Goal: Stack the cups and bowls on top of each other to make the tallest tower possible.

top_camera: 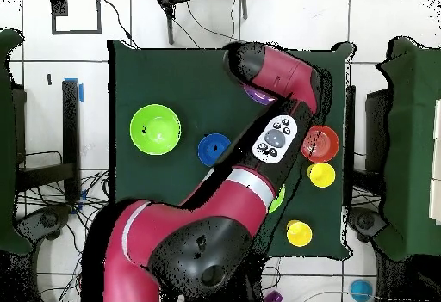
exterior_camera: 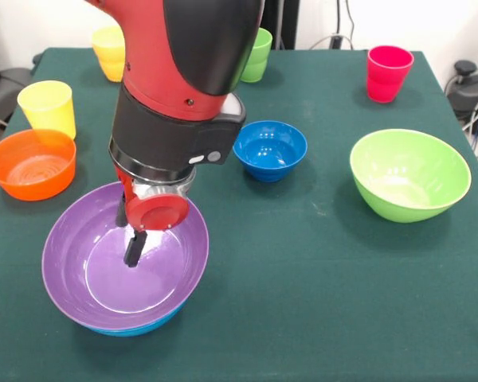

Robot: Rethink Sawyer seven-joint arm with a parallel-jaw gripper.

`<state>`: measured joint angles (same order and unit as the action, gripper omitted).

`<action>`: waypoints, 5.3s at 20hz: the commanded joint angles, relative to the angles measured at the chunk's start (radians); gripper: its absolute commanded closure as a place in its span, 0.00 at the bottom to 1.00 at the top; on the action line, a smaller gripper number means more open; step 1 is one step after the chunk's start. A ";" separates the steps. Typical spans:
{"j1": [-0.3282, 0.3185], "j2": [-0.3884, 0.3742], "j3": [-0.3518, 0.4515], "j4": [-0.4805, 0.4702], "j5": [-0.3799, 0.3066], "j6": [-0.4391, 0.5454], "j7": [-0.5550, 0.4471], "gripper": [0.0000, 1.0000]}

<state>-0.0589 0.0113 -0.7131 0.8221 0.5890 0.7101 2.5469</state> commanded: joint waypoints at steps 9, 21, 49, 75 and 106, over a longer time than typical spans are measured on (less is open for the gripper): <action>-0.075 0.081 0.128 -0.050 0.005 -0.044 0.100 0.00; -0.118 0.123 0.099 -0.143 0.006 -0.008 0.092 0.00; -0.127 0.206 0.045 -0.251 0.011 -0.024 0.143 0.00; -0.124 0.289 0.086 -0.379 0.076 0.004 0.095 0.00; -0.032 0.191 0.258 -0.178 0.051 0.068 0.002 0.00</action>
<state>-0.1444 0.2015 -0.6322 0.5092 0.6696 0.7072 2.5469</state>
